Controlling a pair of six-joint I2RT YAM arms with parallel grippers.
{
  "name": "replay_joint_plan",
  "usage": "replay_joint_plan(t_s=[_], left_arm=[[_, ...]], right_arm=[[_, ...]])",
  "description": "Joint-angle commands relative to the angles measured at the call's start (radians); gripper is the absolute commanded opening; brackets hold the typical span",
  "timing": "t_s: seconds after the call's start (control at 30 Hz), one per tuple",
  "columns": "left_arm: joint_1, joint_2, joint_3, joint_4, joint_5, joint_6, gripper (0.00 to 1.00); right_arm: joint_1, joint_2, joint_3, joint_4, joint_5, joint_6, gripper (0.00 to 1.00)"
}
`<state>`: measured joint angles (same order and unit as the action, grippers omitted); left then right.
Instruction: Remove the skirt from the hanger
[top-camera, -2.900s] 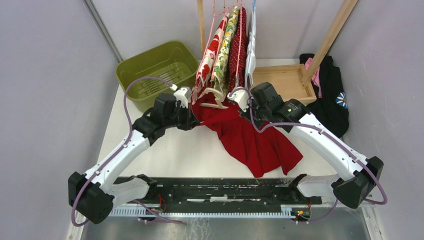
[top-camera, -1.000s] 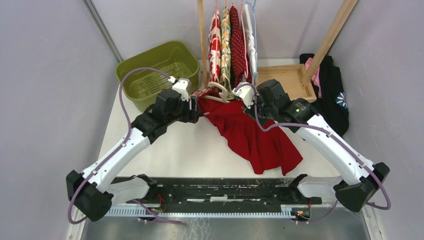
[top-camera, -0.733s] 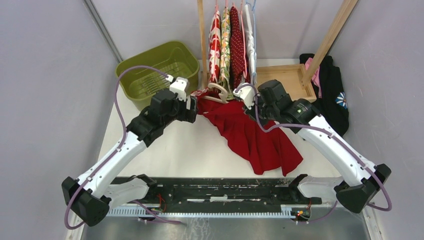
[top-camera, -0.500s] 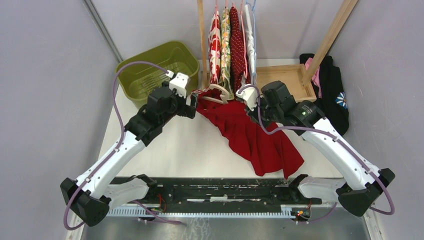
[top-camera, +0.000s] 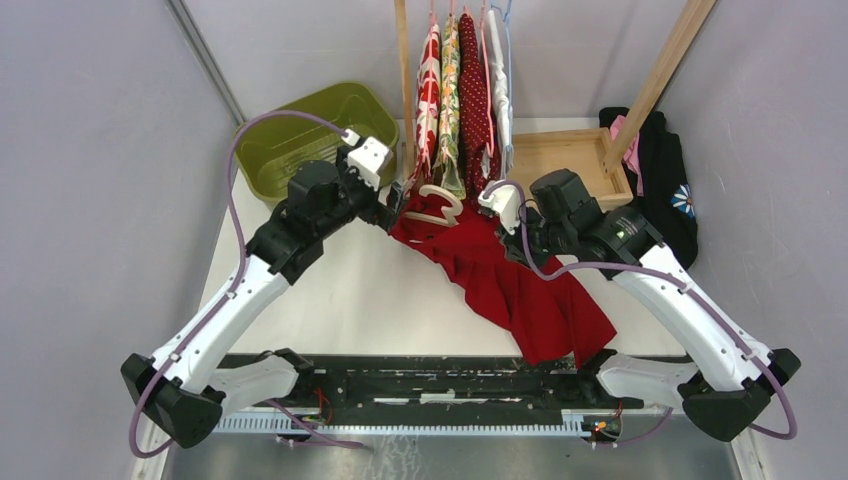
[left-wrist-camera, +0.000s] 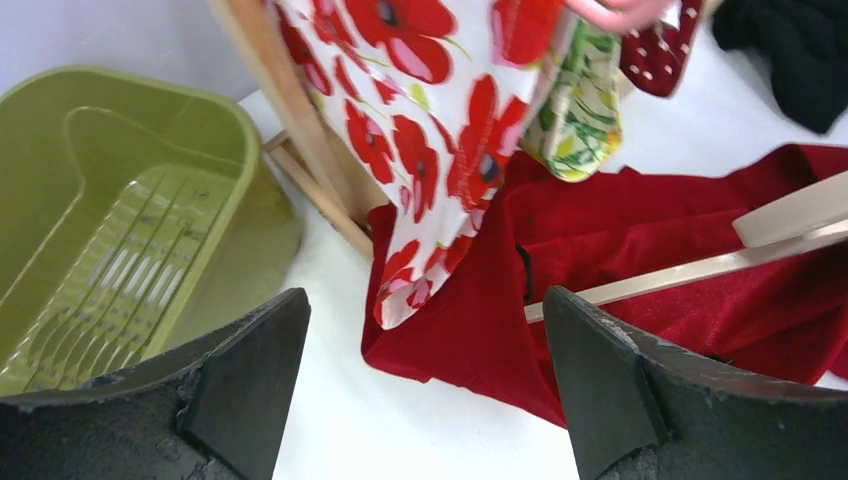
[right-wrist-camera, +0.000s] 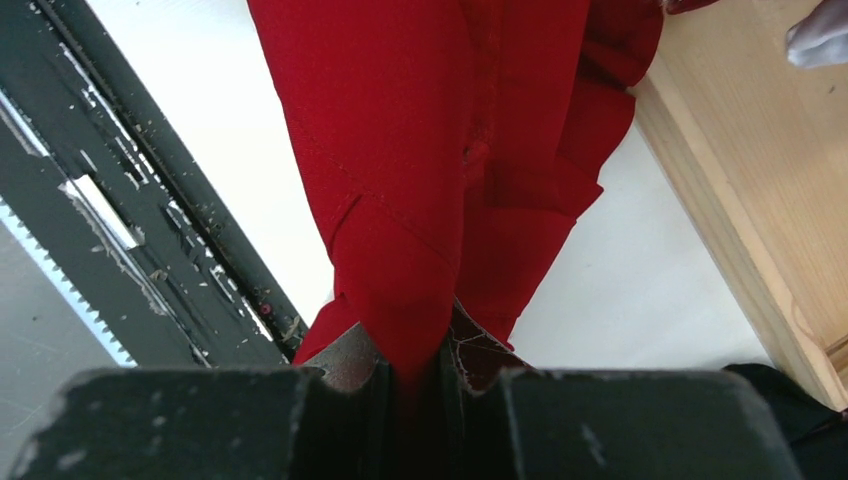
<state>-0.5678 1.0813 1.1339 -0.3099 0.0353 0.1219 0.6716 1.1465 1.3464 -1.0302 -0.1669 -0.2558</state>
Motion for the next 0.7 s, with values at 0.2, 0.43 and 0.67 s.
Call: replay_joint_plan(t_s=[0.2, 0.43, 0.67], left_arm=[[0.074, 0.008, -0.057, 0.002, 0.439, 0.161, 0.91], [0.128, 0.009, -0.065, -0.095, 0.654, 0.257, 0.87], [0.154, 0.053, -0.094, -0.084, 0.789, 0.268, 0.84]], right_arm=[[0.014, -0.046, 0.051, 0.008, -0.065, -0.006, 0.01], [0.014, -0.038, 0.062, 0.006, -0.058, -0.017, 0.01], [0.017, -0.032, 0.074, -0.001, -0.05, -0.026, 0.01]])
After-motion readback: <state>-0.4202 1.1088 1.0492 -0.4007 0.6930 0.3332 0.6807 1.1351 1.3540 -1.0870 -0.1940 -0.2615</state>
